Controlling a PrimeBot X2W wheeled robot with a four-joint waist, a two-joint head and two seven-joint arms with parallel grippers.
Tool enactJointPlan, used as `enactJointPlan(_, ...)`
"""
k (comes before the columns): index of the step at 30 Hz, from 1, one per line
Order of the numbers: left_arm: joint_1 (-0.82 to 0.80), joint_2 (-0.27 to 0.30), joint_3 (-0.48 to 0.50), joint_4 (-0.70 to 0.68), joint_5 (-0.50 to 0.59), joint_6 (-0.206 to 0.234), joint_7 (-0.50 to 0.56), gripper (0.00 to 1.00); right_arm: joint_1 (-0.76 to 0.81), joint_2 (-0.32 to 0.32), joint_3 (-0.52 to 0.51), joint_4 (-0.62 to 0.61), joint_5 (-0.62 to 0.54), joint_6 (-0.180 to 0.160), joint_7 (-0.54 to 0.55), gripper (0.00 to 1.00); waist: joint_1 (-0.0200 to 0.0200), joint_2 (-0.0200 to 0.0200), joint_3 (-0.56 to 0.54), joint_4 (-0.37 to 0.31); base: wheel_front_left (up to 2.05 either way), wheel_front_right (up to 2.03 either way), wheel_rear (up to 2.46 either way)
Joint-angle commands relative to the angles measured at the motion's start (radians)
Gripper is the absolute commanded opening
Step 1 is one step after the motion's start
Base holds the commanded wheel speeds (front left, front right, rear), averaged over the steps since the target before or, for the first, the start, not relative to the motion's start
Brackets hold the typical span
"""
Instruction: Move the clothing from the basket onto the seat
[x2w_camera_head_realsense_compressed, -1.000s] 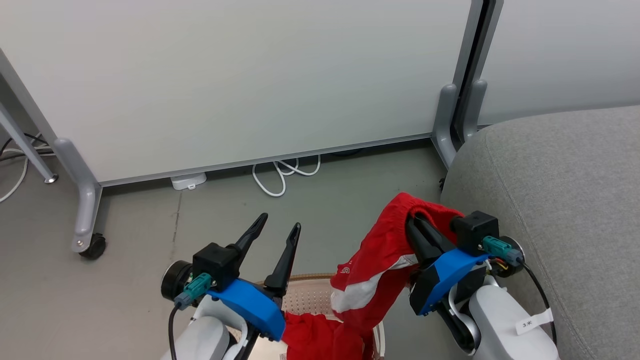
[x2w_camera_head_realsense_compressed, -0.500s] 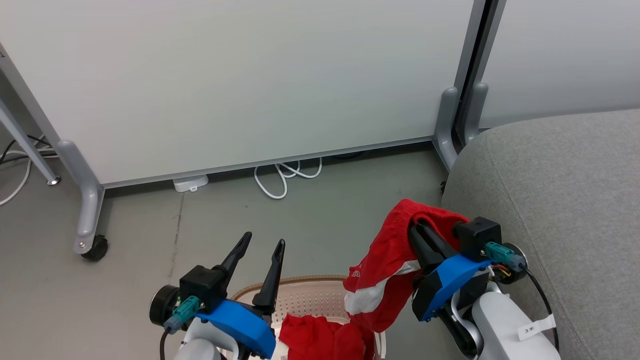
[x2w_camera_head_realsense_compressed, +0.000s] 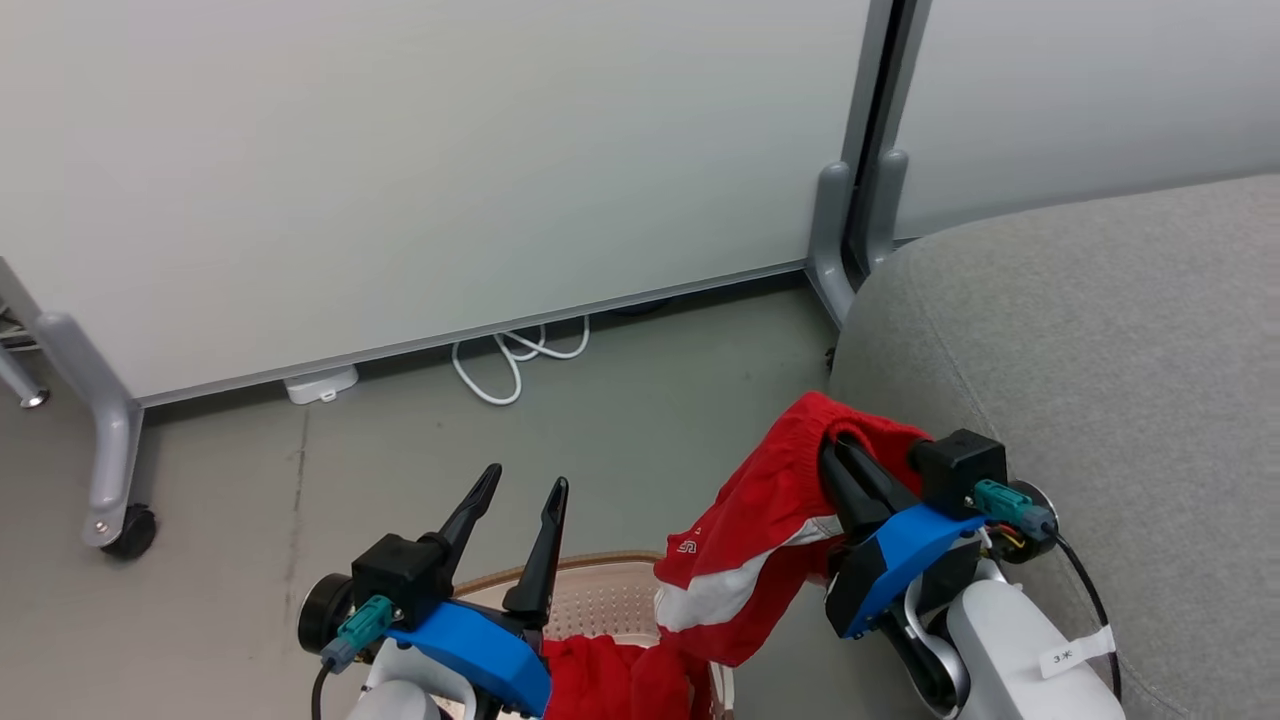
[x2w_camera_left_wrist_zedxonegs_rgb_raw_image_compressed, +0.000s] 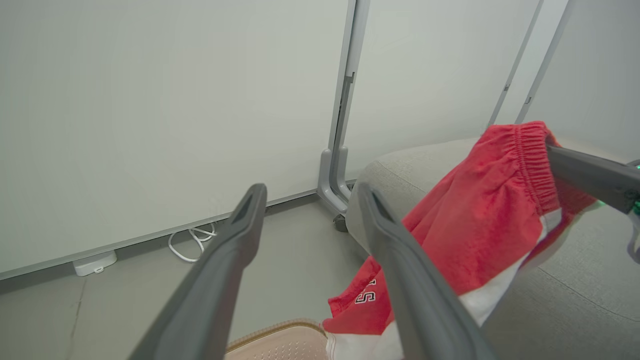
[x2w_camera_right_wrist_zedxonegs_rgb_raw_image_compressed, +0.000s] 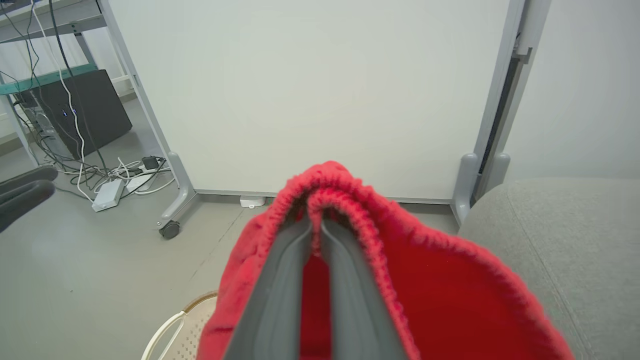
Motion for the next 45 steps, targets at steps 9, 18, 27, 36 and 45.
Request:
enactJointPlan(9, 0.004, -0.006, 0.001, -0.010, 0.007, -0.002, -0.003, 1.00, 0.013, -0.003, -0.017, -0.014, -0.010, 0.000, 0.007, 0.00, 0.0000, 0.0000, 0.014, -0.146, 0.00, 0.00, 0.00)
enactJointPlan(18, 0.004, -0.008, 0.011, -0.017, 0.011, -0.002, -0.003, 1.00, 0.013, -0.003, -0.021, -0.021, -0.011, 0.000, 0.002, 0.00, 0.0000, 0.0000, 0.025, -0.276, 0.00, 0.00, 0.00)
enactJointPlan(27, 0.011, -0.012, 0.017, -0.022, 0.014, -0.002, -0.003, 1.00, 0.017, -0.003, -0.026, -0.023, -0.009, 0.000, 0.001, 0.00, 0.0000, 0.0000, 0.025, -0.371, 0.00, 0.00, 0.00)
enactJointPlan(36, 0.008, -0.015, 0.012, -0.018, 0.017, -0.002, -0.003, 1.00, 0.024, -0.003, -0.029, -0.024, 0.000, 0.000, -0.004, 0.00, 0.0000, 0.0000, 0.025, -0.405, 0.00, 0.00, 0.00)
enactJointPlan(45, 0.015, -0.018, 0.002, -0.014, 0.018, -0.002, -0.003, 1.00, 0.028, -0.003, -0.032, -0.018, 0.014, 0.000, -0.007, 0.00, 0.0000, 0.0000, 0.023, -0.402, 0.00, 0.00, 0.00)
